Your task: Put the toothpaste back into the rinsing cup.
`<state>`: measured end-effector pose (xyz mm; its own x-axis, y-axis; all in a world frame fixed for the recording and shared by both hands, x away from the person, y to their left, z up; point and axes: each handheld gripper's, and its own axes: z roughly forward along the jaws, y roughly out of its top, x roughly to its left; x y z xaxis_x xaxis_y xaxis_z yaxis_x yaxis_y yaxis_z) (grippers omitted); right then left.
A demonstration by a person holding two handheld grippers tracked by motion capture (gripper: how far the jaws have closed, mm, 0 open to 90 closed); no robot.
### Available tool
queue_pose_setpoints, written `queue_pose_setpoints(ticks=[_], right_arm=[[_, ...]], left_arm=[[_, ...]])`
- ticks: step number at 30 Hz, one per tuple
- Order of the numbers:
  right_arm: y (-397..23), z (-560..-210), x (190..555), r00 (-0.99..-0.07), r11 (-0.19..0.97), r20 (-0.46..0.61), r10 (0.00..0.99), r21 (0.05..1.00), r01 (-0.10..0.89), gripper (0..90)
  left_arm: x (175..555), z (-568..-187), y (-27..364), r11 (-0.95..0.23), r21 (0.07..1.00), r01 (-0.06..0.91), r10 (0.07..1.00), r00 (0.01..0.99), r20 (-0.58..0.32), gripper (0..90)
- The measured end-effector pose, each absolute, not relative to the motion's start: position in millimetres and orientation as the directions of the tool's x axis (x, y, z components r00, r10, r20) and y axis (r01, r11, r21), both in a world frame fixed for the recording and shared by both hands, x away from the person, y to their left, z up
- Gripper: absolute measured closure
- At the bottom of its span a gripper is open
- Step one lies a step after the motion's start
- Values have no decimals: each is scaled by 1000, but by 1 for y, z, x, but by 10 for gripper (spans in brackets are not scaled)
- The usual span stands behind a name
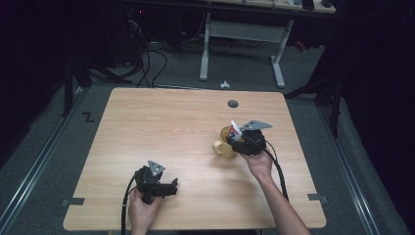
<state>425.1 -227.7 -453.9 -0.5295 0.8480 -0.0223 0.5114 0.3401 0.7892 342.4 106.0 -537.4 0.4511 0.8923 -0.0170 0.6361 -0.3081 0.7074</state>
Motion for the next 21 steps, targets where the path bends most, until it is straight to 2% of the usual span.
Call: queue_pose_setpoints(ticks=[21], right_arm=[[-229, -448, 421, -524, 328, -8, 852, 789, 520, 391]], left_arm=[[342, -537, 106, -308, 707, 636, 892, 451, -17, 22]])
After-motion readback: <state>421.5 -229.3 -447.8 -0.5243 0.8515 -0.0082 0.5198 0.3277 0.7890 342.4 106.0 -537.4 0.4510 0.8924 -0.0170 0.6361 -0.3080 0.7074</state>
